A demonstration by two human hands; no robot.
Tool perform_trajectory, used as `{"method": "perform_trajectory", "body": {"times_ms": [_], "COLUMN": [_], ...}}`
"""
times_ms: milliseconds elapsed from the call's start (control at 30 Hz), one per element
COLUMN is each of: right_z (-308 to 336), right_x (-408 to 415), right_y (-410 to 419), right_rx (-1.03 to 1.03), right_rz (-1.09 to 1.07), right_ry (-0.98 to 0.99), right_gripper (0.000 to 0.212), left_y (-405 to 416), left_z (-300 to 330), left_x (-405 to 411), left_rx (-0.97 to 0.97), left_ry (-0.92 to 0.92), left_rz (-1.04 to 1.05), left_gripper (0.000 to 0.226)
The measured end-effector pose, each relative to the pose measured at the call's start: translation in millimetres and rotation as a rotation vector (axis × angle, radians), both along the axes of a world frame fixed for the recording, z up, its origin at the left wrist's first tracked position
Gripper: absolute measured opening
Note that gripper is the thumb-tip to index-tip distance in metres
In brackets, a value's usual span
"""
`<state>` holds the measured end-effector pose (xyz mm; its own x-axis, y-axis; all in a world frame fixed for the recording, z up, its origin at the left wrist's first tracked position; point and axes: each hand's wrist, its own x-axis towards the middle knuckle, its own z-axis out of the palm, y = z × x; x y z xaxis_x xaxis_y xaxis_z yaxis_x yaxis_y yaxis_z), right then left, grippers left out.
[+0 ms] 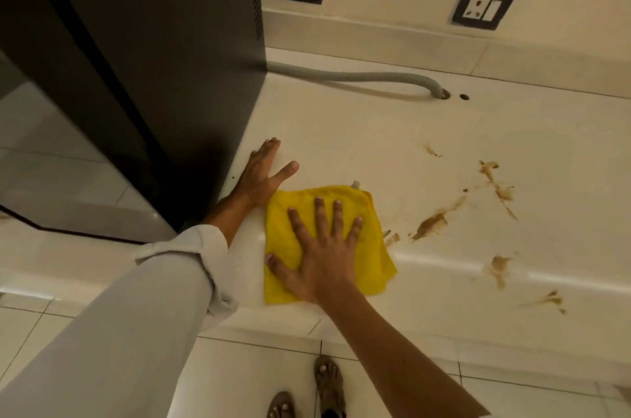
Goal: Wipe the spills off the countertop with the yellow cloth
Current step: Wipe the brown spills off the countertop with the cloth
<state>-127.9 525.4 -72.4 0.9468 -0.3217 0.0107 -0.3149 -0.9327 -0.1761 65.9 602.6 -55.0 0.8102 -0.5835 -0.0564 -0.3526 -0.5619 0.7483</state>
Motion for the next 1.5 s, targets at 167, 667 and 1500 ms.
{"method": "perform_trajectory", "body": {"times_ms": [167, 667, 1500], "right_z": [0.0, 0.5, -2.0], "right_x": [-40.0, -12.3, -53.4], "right_y": [-27.0, -134.0, -43.8], "right_rx": [-0.019, -0.04, -0.014], "right_rz": [-0.097, -0.342, -0.181], "right_ry": [0.007, 0.033, -0.031], "right_gripper": [0.092, 0.096, 0.092], "left_y": [2.5, -0.6, -21.4], "left_z": [-2.6, -16.7, -11.5], "left_x": [-18.1, -26.2, -82.1], "left_rx": [-0.021, 0.296, 0.173], "left_ry": [-0.017, -0.322, -0.34], "left_rz": [0.0, -0.117, -0.108], "left_gripper": [0.084, 0.09, 0.103]}}
